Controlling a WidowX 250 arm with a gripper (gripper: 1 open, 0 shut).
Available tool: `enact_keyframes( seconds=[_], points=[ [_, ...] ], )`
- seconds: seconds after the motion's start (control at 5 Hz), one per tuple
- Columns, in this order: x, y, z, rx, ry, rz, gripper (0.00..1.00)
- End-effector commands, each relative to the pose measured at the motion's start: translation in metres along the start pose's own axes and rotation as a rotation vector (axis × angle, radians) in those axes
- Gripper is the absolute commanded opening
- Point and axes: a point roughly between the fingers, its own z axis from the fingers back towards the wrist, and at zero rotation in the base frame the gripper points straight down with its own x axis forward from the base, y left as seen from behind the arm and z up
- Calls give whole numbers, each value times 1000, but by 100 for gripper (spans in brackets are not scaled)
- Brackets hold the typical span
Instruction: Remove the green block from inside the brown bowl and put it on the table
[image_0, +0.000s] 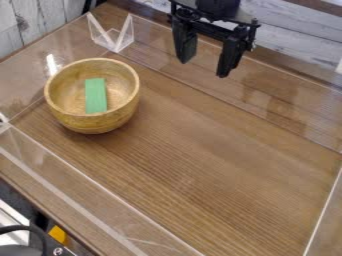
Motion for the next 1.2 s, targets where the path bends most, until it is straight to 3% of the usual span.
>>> enact_keyframes(
  seconds=[0.0,0.6,1.0],
  points=[
    [-3,2,-6,-4,18,9,100],
    [-29,83,7,-9,-8,201,100],
    [-42,119,0,-12,-5,319,100]
  ],
)
